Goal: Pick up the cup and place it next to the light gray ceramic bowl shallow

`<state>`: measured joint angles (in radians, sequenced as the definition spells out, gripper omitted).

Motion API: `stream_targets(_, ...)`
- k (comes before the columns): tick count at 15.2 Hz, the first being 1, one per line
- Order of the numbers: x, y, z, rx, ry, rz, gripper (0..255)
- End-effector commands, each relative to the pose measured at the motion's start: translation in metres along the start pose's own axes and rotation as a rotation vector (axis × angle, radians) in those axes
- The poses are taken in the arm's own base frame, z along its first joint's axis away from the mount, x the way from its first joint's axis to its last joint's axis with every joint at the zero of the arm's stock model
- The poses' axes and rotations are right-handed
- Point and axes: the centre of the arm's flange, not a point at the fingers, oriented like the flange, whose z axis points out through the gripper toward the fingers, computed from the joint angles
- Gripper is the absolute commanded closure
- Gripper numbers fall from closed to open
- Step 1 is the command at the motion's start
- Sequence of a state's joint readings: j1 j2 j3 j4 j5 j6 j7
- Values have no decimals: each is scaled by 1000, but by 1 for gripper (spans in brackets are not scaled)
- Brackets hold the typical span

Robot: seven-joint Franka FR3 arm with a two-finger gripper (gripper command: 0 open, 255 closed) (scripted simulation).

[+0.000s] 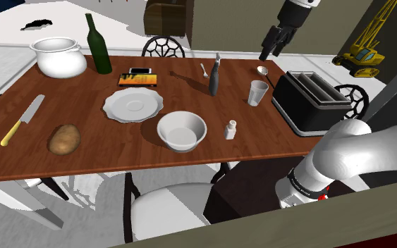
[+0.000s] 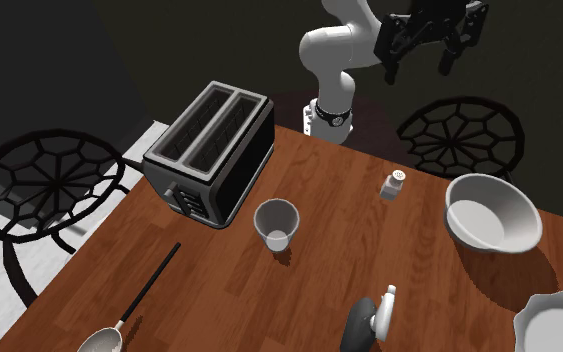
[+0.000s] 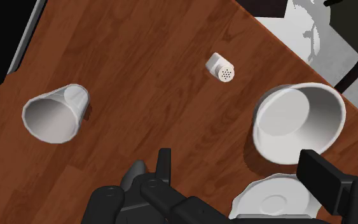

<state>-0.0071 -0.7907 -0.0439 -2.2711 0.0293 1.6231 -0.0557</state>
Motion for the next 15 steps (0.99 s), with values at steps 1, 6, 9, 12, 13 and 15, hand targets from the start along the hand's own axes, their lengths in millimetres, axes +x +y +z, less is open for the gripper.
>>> stream_targets(1,0,0,0,0,0,0,0)
stream_targets(6,7,37,50,-34,-3,-35,0)
stream_targets(9,11,60,80,-54,-5,-56,0)
stream_targets(12,16,83,109,-74,-8,-77,0)
stream_targets(13,18,91,119,-80,-8,-84,0)
stream_targets(15,21,107,138,-94,-10,-98,0)
